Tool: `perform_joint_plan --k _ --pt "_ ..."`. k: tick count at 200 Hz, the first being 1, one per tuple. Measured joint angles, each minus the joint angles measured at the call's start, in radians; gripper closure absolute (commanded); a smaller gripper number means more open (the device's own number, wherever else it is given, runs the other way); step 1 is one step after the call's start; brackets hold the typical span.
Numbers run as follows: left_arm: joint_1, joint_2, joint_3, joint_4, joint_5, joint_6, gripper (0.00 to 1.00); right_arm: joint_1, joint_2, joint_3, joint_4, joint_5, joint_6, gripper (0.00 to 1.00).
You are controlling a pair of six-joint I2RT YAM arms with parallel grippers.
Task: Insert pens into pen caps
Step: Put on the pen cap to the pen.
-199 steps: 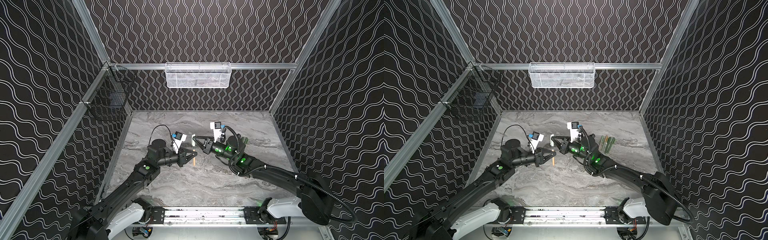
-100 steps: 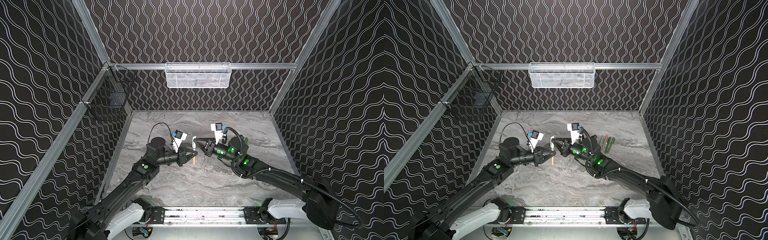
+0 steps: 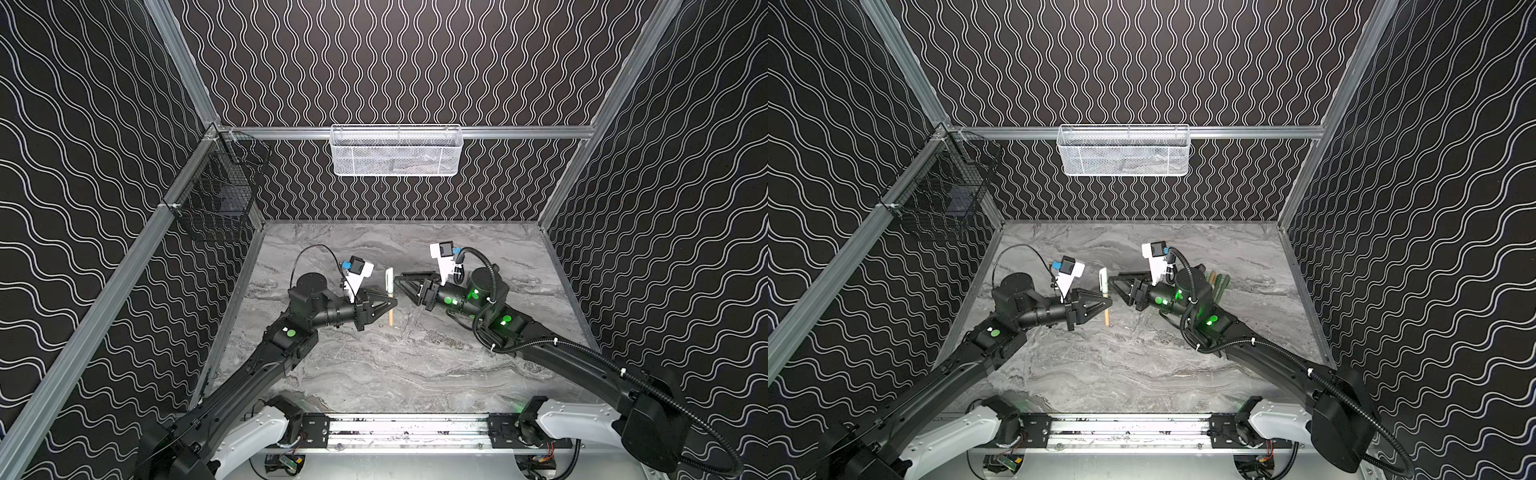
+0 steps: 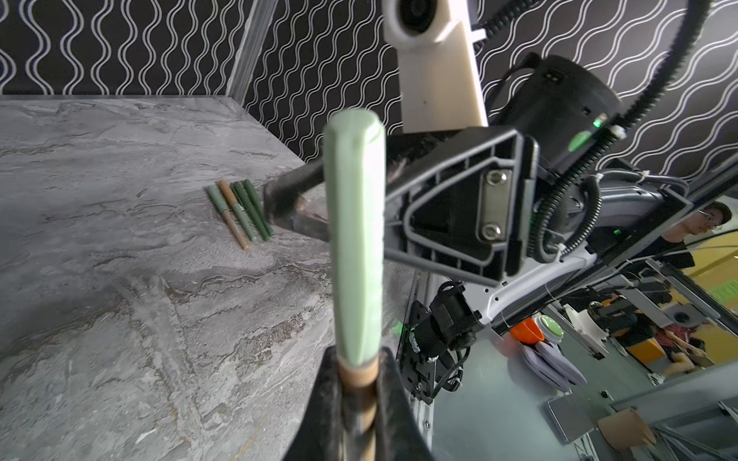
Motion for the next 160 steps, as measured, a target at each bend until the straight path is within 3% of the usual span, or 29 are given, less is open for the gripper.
perform_joint_plan --k 56,111,160 --pt "-0.013 0.024 0.0 0.013 0.036 0.0 1.0 -0.022 0.023 0.066 0.002 -0.183 -0.047 0.46" --pt "-0.013 0.028 0.0 0.013 0.043 0.0 1.0 -0.023 0.057 0.103 -0.005 -0.238 -0.074 0.49" --pt "-0.016 0.029 0.0 0.013 0.047 0.0 1.0 -0.023 0.082 0.121 -0.012 -0.255 -0.083 0.67"
